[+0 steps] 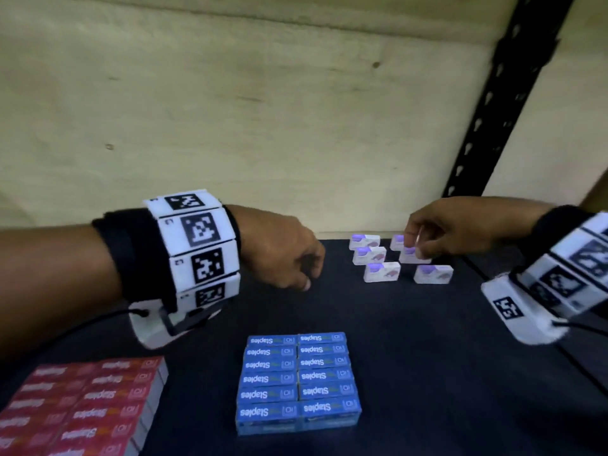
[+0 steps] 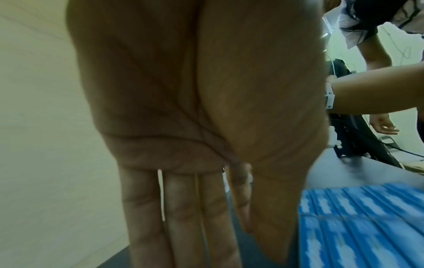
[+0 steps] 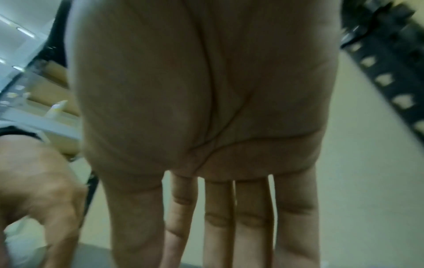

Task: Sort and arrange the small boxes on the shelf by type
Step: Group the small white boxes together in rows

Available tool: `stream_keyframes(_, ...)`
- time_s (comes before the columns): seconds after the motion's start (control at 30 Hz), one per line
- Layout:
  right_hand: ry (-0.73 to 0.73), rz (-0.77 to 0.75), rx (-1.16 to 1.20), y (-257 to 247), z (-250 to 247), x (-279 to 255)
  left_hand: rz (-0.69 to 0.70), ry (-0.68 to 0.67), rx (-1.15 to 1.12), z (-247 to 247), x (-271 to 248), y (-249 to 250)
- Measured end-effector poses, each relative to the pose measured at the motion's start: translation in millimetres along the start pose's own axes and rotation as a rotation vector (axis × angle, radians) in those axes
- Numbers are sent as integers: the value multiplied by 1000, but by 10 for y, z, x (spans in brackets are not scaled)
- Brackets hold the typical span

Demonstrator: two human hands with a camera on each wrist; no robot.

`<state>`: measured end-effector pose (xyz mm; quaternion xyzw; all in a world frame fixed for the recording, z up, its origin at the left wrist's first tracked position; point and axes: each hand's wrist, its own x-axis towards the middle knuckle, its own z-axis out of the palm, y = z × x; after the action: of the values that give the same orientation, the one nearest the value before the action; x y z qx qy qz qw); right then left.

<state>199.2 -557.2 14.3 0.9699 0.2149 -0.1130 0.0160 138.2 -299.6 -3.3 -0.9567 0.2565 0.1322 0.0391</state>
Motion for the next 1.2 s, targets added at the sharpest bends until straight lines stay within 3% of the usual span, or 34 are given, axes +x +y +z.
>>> stream_keyframes(0.2, -69, 193, -5, 343, 108, 163, 17, 171, 36, -117, 690, 224)
stream_keyframes(0.5, -146, 238, -24, 361, 343, 265, -26, 72, 157, -61, 1123, 566)
stream_keyframes(0.7, -161, 223, -132, 206, 298, 48, 31, 84, 124, -123, 931, 745)
stream_keyframes(0.97, -257, 180, -133, 20, 429, -603, 127, -9, 235, -41, 392, 1276)
stream_keyframes(1.2, -228, 142, -146, -31, 565, -1091, 89, -46, 144, 24, 171, 1484)
